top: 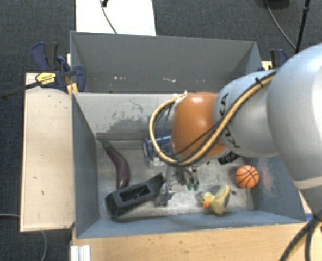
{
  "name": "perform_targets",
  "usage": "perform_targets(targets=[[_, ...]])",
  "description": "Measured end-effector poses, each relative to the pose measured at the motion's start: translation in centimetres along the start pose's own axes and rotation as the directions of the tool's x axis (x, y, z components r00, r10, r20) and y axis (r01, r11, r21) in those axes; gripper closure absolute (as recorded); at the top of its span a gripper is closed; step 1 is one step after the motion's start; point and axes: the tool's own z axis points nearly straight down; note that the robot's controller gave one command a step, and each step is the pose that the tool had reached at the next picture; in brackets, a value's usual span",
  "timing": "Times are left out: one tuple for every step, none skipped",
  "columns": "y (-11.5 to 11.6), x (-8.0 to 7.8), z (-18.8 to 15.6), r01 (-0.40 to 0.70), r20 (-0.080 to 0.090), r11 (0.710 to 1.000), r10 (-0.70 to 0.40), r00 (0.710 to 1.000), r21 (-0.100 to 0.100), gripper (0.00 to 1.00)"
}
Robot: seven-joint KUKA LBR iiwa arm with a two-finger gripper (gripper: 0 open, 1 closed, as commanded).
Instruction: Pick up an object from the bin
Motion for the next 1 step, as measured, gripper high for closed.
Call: perform_targets(targets=[[1.61,0.89,-0.60,-0.061,0.011,0.998,0.061,0.998,0.001,0.00]])
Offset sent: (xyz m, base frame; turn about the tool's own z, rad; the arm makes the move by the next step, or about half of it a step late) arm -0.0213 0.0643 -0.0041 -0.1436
